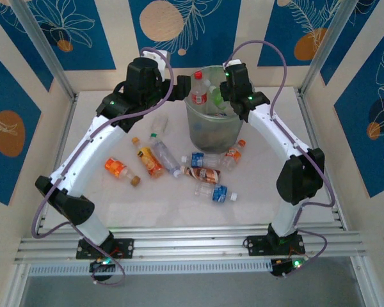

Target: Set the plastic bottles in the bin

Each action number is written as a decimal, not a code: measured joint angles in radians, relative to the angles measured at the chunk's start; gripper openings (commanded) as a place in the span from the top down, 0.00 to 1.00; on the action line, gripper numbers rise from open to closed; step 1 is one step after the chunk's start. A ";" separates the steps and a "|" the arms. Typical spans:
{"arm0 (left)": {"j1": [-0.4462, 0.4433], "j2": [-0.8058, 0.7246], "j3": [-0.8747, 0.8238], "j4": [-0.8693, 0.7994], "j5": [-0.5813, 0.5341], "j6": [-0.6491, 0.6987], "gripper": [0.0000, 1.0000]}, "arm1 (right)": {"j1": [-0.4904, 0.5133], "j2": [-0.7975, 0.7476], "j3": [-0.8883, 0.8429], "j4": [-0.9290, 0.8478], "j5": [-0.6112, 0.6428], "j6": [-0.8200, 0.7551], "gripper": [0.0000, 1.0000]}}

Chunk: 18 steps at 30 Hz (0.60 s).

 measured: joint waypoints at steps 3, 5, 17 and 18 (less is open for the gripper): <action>0.002 -0.005 -0.009 0.005 0.000 0.000 0.01 | 0.000 0.032 0.055 -0.068 0.000 0.006 0.56; 0.002 -0.008 -0.012 0.008 0.000 0.000 0.01 | 0.000 0.060 0.090 -0.101 0.000 0.006 0.56; 0.004 -0.041 -0.029 0.015 -0.001 0.000 0.00 | 0.001 0.221 0.263 -0.262 0.001 -0.010 0.31; 0.004 -0.041 -0.029 0.015 -0.001 0.000 0.00 | 0.001 0.224 0.272 -0.270 0.002 -0.011 0.27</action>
